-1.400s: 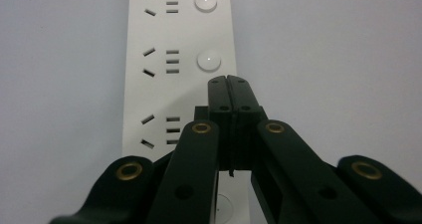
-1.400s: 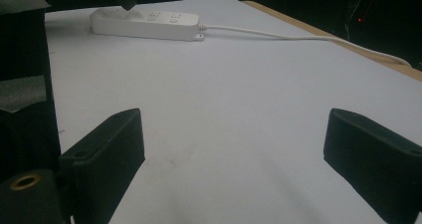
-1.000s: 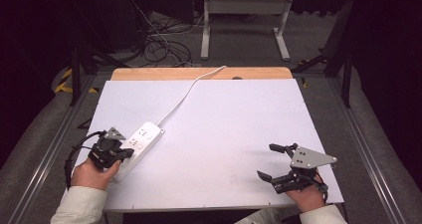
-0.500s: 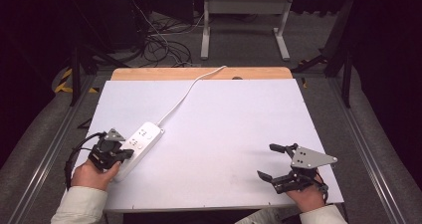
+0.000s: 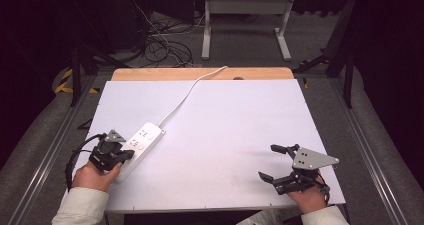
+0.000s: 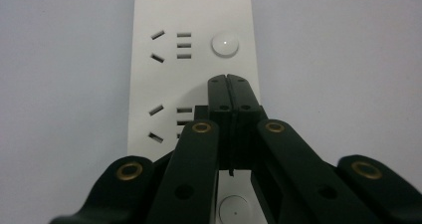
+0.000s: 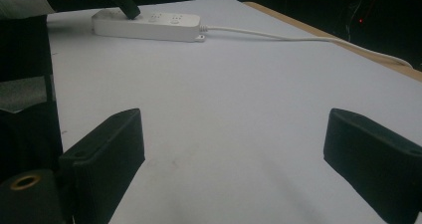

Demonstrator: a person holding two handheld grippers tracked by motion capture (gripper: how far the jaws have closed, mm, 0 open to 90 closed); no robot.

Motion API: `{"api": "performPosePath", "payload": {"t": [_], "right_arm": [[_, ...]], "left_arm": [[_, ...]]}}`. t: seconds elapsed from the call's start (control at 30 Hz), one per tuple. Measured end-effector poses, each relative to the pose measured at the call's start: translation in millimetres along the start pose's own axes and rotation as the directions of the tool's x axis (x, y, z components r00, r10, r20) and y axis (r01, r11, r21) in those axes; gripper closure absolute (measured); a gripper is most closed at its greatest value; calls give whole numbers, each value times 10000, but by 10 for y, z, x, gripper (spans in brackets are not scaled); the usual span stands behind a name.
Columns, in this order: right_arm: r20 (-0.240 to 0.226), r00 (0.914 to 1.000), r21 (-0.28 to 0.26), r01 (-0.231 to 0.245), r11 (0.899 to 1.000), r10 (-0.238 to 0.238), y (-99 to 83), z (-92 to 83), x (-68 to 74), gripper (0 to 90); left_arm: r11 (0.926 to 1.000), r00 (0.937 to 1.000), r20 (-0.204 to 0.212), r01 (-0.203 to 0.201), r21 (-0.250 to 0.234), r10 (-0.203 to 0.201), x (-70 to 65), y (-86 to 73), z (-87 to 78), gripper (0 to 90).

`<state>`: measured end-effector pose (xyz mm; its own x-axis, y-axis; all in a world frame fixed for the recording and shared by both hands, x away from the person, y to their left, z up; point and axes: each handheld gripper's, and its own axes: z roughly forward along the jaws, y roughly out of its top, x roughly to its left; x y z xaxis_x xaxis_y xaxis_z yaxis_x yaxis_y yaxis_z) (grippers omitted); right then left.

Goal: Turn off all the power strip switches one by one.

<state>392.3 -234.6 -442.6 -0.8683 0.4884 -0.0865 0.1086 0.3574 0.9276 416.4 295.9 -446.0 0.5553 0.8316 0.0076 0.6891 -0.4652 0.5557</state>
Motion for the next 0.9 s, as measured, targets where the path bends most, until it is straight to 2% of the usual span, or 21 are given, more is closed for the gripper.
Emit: {"api": "performPosePath", "payload": {"t": [0.33, 0.47, 0.57, 0.63, 0.73, 0.8, 0.9], "right_arm": [[0, 10000, 10, -34, 10000, 34, 0, -7, 5, 95], [-2, 10000, 14, -27, 10000, 27, 0, -6, 6, 95], [4, 10000, -8, 18, 10000, -18, 0, -6, 5, 95], [32, 10000, -2, 11, 10000, -11, 0, -9, 3, 96], [37, 10000, -2, -57, 10000, 57, -1, -7, -5, 95], [32, 10000, 0, -25, 10000, 25, -1, -2, -9, 95], [13, 10000, 20, 17, 10000, -17, 1, 3, 0, 95]], "left_arm": [[10000, 9999, -141, -25, 6, 25, -22, -4, 3, 900], [9999, 9999, -50, 159, 2, -159, -13, -10, 10, 900], [10000, 9997, -230, 15, 43, -14, -36, -4, 4, 900], [9998, 9999, -68, 117, -170, -118, -27, 1, -42, 900], [9972, 9999, 121, 44, -753, -35, -44, 46, -169, 900], [9946, 9999, 95, 93, -1036, -84, -41, 81, -256, 900], [9947, 9998, 138, 134, -1021, -121, -9, 69, -264, 900]]}}
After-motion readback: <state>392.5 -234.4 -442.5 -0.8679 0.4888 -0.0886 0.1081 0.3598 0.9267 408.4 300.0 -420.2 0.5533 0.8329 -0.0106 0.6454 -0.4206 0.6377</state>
